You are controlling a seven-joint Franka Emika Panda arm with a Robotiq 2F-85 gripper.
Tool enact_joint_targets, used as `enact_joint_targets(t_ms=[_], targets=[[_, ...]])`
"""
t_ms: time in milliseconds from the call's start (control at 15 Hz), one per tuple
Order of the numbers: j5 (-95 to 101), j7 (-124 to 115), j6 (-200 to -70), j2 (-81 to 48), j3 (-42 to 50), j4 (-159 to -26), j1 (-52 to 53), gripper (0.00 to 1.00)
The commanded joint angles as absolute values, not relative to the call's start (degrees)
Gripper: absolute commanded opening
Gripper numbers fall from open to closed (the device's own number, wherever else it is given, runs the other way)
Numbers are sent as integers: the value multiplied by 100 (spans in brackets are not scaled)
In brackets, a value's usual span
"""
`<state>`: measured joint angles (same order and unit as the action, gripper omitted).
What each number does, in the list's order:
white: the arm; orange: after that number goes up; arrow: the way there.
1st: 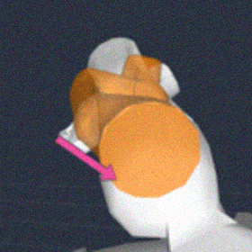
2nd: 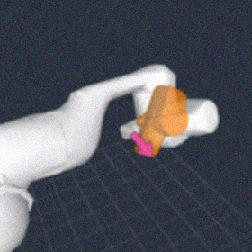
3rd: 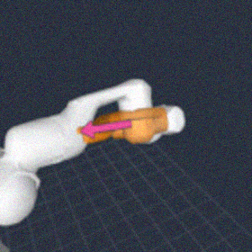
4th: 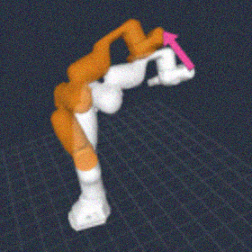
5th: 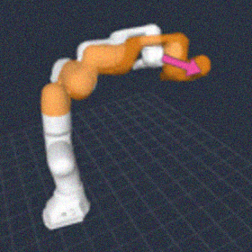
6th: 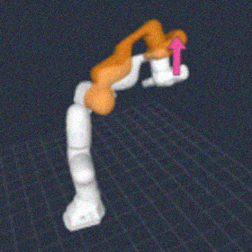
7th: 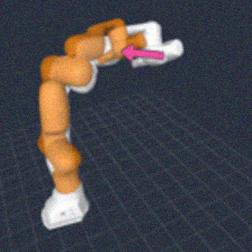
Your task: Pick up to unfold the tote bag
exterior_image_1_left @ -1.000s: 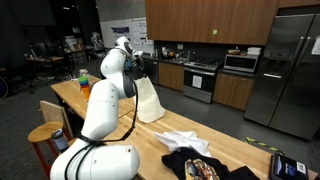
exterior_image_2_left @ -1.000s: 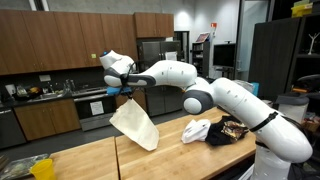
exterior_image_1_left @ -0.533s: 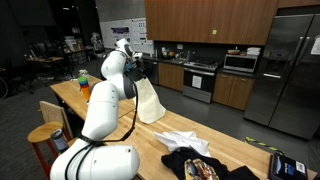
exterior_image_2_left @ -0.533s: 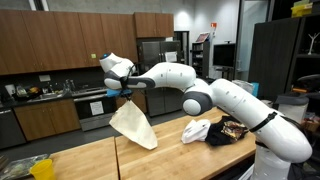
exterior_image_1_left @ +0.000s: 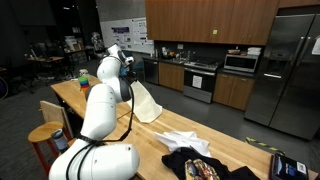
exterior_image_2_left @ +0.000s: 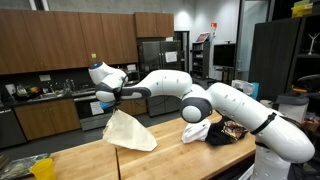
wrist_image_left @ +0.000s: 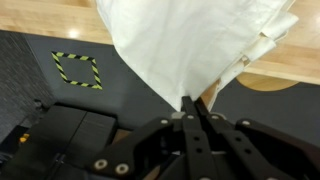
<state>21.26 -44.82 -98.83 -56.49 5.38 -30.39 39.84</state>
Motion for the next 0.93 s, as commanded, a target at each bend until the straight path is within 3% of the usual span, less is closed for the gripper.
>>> enact_joint_targets(t_ms=[0,400,867], targets=[[2144,-3431,-10141,-5553,370,-3176,3987,1],[2045,-1764,-11070,-5519,-10,-3505,3806,1],[1634,-995,-12529,-5195,-655,-5213,3312,1]])
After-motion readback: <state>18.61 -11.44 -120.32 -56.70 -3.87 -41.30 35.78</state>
